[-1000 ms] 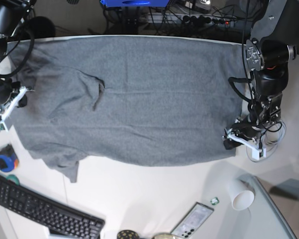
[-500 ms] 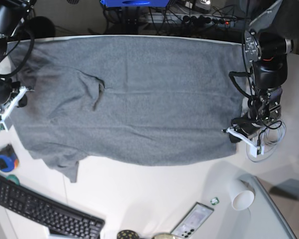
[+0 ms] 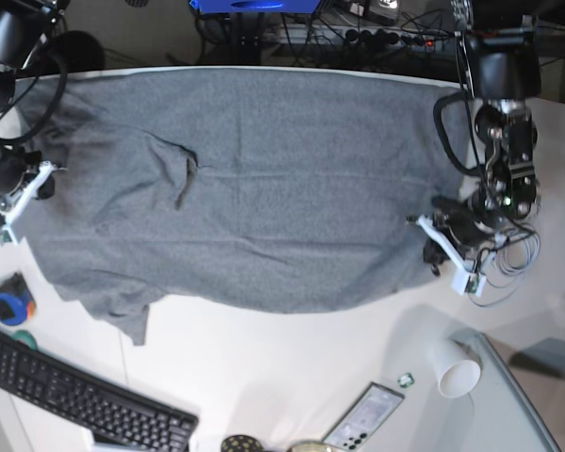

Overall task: Layout the t-shirt on the table in an organized manner, then fold the t-shirt properly
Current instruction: 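Move the left gripper along the shirt side to its hem corner, then grasp the hem corners with both grippers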

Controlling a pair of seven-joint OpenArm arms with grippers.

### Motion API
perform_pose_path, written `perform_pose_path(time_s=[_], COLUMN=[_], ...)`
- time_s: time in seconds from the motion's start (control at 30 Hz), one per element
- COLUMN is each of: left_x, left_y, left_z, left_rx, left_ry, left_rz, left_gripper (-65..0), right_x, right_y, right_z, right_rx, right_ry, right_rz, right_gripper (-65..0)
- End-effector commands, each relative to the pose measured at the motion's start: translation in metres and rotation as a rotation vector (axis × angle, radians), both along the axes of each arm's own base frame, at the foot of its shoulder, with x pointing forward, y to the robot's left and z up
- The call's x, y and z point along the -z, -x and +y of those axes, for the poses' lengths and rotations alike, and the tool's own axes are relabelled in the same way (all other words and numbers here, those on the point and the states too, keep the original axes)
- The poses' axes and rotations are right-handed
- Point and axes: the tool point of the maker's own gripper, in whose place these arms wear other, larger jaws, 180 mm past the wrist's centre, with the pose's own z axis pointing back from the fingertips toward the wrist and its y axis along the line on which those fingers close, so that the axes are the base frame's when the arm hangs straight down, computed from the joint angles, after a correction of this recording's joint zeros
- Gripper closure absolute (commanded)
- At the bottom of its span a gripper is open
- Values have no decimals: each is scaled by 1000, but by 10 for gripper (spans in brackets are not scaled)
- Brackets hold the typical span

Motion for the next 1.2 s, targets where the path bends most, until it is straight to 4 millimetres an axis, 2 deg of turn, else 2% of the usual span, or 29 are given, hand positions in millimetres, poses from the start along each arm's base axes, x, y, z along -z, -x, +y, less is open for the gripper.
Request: perform_pose_path(time_s=[0.0, 0.13, 0.27, 0.37, 0.47, 0.57, 0.67, 0.7, 0.8, 0.9, 0.97, 1.03, 1.17], left_x=[-18, -5, 18, 30, 34, 34, 34, 37, 38, 31, 19, 6, -14], left_y=[-4, 29, 55, 62, 65, 67, 67, 72, 78, 81, 76, 73, 76], left_z=[4, 3, 5, 9, 9, 8, 9, 10, 12, 20, 32, 49, 80], left_rx=[10, 27, 22, 8, 6, 9, 9, 8, 9, -6, -47, -97, -178], left_ry=[-24, -54, -50, -42, -41, -42, -44, -45, -51, -63, -67, -80, -107], left_rz=[-41, 21, 93, 132, 145, 147, 149, 159, 167, 149, 114, 75, 25], left_gripper=[0, 0, 0, 0, 0, 0, 0, -41, -235, -385, -425, -428, -428], right_x=[-9, 0, 0, -4, -15, -31, -37, -36, -31, -20, -17, -15, -10], right_y=[-10, -5, -6, -11, -30, -63, -106, -116, -148, -163, -169, -173, -171], right_z=[-6, -4, -4, -4, -8, -16, -19, -21, -22, -12, -5, 0, -7], right_rx=[2, 8, 8, 8, 14, 24, 58, 76, 78, 47, 44, 48, 87], right_ry=[6, -11, -12, -10, -7, -17, -96, -126, -171, -187, -208, -224, -243], right_rz=[-37, -12, -12, -27, -65, -118, -190, -207, -221, -216, -235, -254, -293], right_gripper=[-9, -9, -12, -17, -23, -108, -270, -324, -452, -476, -476, -477, -482])
